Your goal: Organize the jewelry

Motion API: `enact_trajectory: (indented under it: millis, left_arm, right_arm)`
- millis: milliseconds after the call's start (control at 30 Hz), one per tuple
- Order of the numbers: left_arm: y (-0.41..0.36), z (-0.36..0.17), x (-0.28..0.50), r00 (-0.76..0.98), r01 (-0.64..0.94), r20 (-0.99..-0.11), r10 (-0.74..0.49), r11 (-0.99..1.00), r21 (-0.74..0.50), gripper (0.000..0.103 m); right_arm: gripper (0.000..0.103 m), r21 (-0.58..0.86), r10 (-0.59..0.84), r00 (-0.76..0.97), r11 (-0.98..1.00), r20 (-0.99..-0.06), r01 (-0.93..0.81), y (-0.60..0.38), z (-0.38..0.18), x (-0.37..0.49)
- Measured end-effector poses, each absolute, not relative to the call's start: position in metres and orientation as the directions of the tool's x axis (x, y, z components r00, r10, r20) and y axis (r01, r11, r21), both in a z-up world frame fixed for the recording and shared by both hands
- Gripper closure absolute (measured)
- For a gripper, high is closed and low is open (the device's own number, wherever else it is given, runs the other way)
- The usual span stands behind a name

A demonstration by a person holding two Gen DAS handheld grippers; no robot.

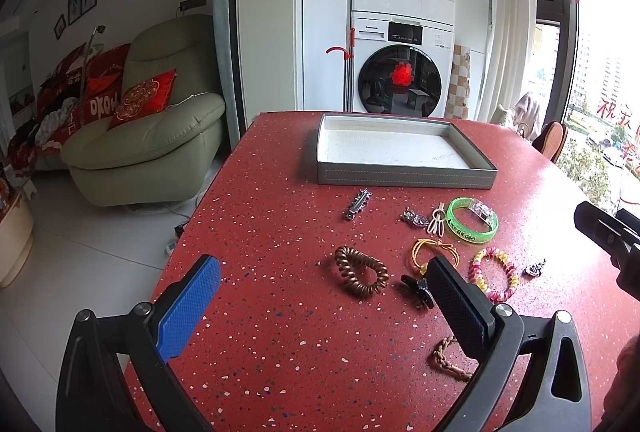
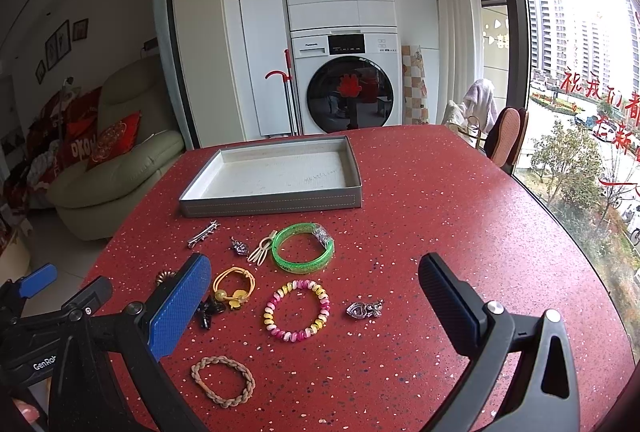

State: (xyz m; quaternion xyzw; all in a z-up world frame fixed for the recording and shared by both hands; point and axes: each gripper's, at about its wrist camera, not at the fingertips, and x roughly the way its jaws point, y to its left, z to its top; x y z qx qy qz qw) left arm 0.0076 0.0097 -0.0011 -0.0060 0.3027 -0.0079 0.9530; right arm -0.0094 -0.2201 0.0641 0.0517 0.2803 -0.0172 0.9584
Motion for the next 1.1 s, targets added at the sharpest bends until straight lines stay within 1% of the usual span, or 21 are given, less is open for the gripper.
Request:
enact_trajectory:
  millis: [1100]
  left_arm:
    - [0.0086,-0.0011,0.011,0.808,0.013,-0.588,-0.023,1.0,-0.02,0.0]
  right_arm:
    - [0.0,0.09,-0.003,0.843,0.994,-0.538,0.061,-0.2171,0.0626,-0.0097]
